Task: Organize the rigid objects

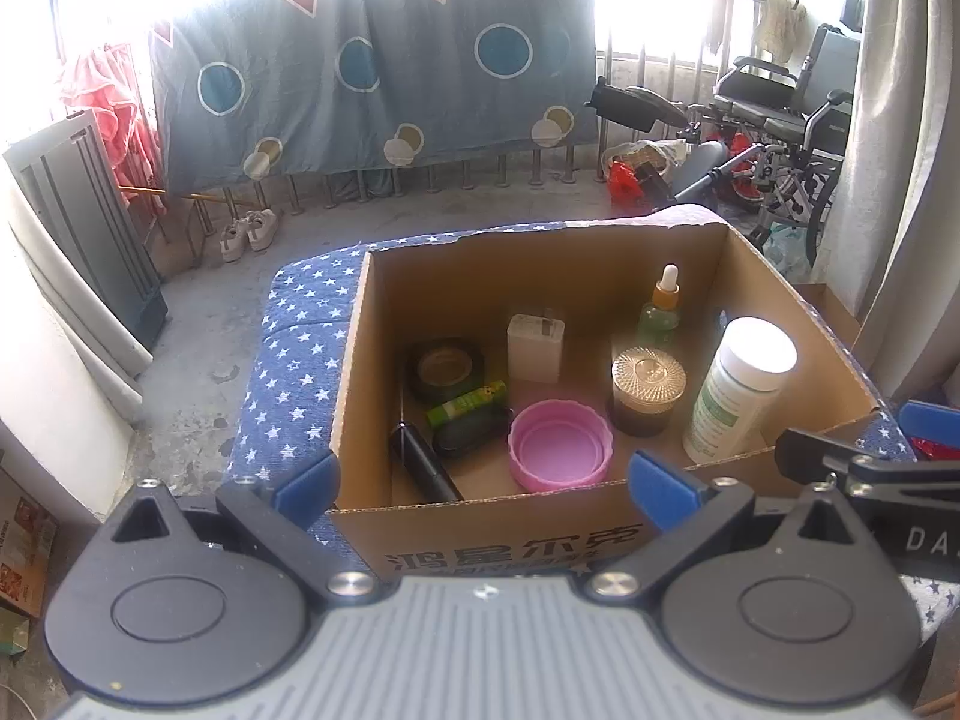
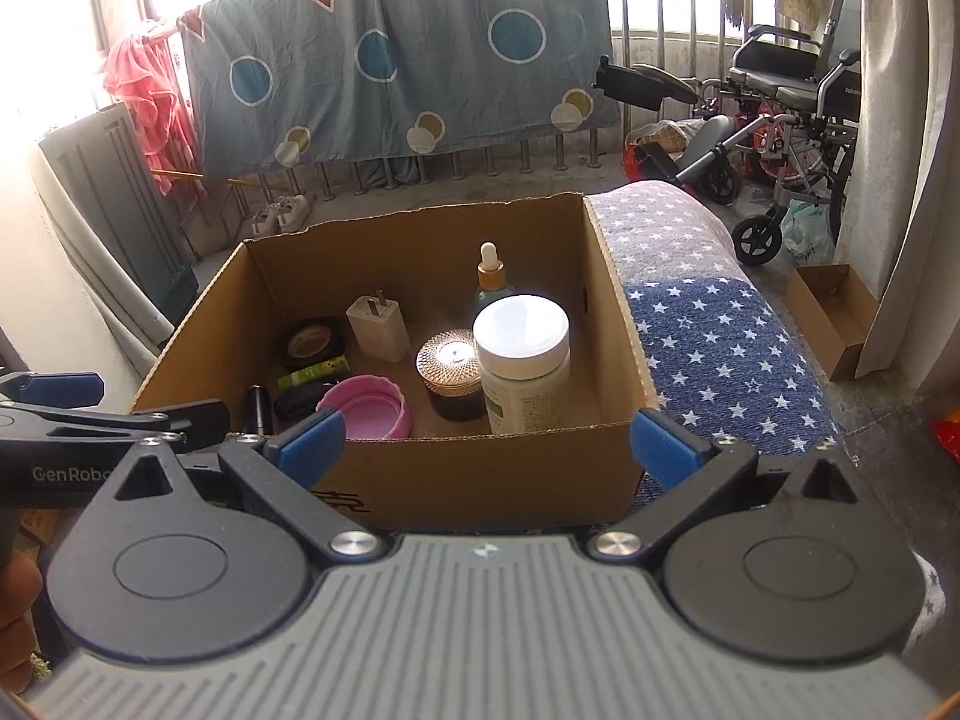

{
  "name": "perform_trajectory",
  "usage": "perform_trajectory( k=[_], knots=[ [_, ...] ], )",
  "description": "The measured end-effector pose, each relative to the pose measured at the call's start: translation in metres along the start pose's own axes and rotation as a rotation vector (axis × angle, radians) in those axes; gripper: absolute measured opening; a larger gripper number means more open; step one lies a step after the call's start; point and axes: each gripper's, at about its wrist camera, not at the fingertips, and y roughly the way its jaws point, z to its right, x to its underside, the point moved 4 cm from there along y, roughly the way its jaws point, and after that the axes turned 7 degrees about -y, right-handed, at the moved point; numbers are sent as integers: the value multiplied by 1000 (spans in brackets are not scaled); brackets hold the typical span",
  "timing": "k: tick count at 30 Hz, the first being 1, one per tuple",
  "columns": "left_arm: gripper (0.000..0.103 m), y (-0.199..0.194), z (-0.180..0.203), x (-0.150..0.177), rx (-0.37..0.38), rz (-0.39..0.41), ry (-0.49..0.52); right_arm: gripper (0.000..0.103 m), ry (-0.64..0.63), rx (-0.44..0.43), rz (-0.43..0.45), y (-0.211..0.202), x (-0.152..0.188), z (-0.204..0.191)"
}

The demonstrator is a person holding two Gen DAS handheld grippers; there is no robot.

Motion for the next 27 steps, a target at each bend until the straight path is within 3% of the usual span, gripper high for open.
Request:
perform_trajectory(
  k=[27],
  knots=[
    [102, 6, -6, 2, 5, -24, -27, 102, -27, 7, -20, 7, -3, -5]
  ],
)
